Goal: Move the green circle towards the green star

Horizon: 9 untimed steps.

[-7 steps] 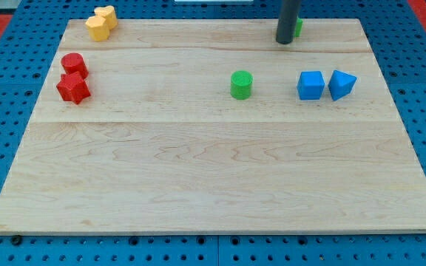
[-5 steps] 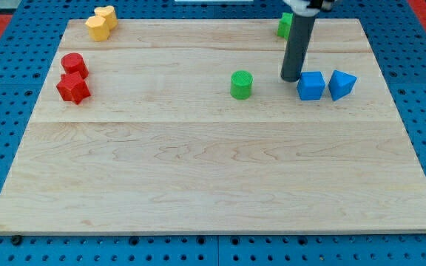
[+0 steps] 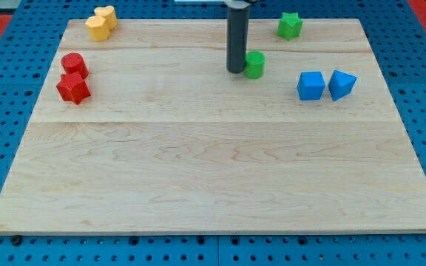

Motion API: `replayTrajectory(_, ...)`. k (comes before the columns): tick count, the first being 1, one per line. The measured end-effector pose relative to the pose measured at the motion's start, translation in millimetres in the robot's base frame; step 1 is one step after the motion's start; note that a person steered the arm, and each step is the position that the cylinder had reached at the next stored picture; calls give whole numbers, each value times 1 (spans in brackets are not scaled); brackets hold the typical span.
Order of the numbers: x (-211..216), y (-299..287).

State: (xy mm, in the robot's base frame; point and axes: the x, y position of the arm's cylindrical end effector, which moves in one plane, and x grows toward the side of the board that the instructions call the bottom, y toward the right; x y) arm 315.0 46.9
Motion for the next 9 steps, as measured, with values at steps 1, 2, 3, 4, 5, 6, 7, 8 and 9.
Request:
replayTrajectory(1, 7, 16)
replayTrajectory(2, 23, 27)
replayTrajectory(3, 28, 48)
replayTrajectory(4, 27, 69)
replayTrajectory(5, 23, 92)
replayTrajectory(6, 1, 95)
replayTrajectory(7, -24, 95)
replayTrajectory(8, -42, 95)
replayTrajectory(9, -44, 92)
